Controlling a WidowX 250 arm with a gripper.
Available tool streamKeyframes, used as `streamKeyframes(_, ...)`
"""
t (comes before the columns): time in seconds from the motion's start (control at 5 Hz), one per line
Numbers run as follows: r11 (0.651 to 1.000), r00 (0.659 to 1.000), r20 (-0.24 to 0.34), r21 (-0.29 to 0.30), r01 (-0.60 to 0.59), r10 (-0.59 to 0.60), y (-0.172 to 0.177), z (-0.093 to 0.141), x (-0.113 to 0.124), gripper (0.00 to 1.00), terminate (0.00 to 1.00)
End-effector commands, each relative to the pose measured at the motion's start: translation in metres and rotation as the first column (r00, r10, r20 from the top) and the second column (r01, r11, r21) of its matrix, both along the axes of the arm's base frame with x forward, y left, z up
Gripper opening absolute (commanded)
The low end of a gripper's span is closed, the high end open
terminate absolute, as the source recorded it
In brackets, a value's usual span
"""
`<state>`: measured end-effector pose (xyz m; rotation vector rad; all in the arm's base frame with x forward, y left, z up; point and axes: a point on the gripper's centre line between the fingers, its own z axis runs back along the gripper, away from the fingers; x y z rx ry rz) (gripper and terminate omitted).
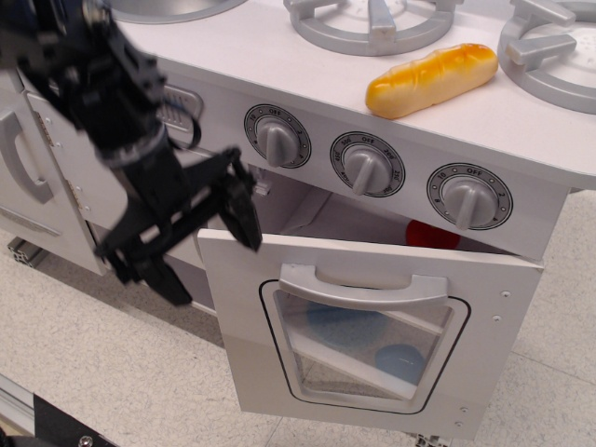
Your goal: Open oven
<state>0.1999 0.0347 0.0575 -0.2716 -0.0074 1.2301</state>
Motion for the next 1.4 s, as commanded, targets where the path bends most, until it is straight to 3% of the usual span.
streamKeyframes(0.0, 0.970, 0.999, 0.036, 0.244, 0.021, -0.031, 0.025, 0.017, 0.049, 1.00, 0.00)
streamKeyframes(0.2, 0.913, 0.983, 0.029, 0.377, 0.155, -0.179, 0.029, -0.003, 0.066, 1.00, 0.00)
streamKeyframes(0.4, 0.888, 0.972, 0.021, 0.411, 0.205, -0.235, 0.033, -0.007, 0.080, 1.00, 0.00)
streamKeyframes(0.6, 0.873, 0.956, -0.077, 0.392, 0.289, -0.282, 0.034, -0.028, 0.084, 1.00, 0.00)
streamKeyframes(0.8, 0.866, 0.923, -0.187, 0.323, 0.382, -0.338, 0.031, -0.039, 0.076, 1.00, 0.00)
streamKeyframes(1.0, 0.838, 0.862, -0.291, 0.248, 0.486, -0.414, 0.025, -0.047, 0.059, 1.00, 0.00)
streamKeyframes(1.2, 0.798, 0.822, -0.307, 0.237, 0.555, -0.480, 0.014, -0.054, 0.042, 1.00, 0.00)
